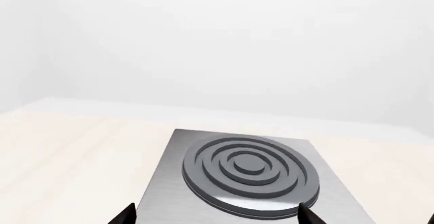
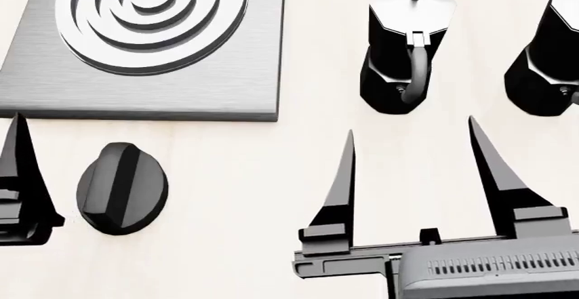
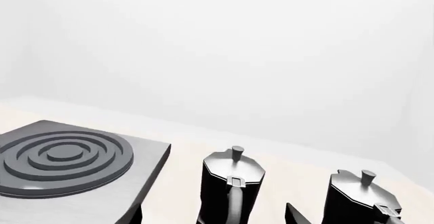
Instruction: Turn off the stove.
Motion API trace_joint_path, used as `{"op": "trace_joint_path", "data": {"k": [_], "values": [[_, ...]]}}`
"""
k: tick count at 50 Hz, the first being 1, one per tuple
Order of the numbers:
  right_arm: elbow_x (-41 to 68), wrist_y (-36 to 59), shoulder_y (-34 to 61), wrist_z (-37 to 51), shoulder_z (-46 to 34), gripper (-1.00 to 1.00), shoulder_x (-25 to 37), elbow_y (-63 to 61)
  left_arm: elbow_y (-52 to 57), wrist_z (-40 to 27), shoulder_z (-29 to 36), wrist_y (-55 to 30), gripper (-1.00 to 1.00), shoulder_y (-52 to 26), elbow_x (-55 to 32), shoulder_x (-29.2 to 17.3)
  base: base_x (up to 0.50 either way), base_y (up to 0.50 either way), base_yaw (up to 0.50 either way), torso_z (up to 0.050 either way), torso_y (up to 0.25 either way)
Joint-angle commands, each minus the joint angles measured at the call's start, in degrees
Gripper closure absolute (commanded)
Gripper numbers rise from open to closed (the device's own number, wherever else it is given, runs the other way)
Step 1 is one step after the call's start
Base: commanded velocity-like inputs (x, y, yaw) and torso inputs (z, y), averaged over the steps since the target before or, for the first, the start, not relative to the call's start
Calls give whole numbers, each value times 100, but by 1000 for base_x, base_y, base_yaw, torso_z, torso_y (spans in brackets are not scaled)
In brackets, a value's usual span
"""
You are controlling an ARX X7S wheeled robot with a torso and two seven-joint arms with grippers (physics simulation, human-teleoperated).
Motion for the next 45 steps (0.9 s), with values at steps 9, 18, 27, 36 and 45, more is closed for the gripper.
{"op": "trace_joint_path", "data": {"k": [9,18,27,36,45], "values": [[-63,221,197,-115,137,-100,-49,-213,303,79,-263,-63,-100,-24,-161,29,0,0,0,0,0],[-51,325,265,-97,131,-100,-20,-323,419,33,-305,-100,-100,-44,-258,-9,0,0,0,0,0],[-42,454,328,-64,136,-100,22,-487,557,-13,-367,-124,-100,-64,-367,-58,0,0,0,0,0],[-11,642,463,-42,135,-100,55,-645,648,-52,-414,-148,-100,-106,-458,-98,0,0,0,0,0],[-37,811,577,-17,67,-100,91,-785,756,-100,-478,-168,-100,-139,-566,-144,0,0,0,0,0]]}}
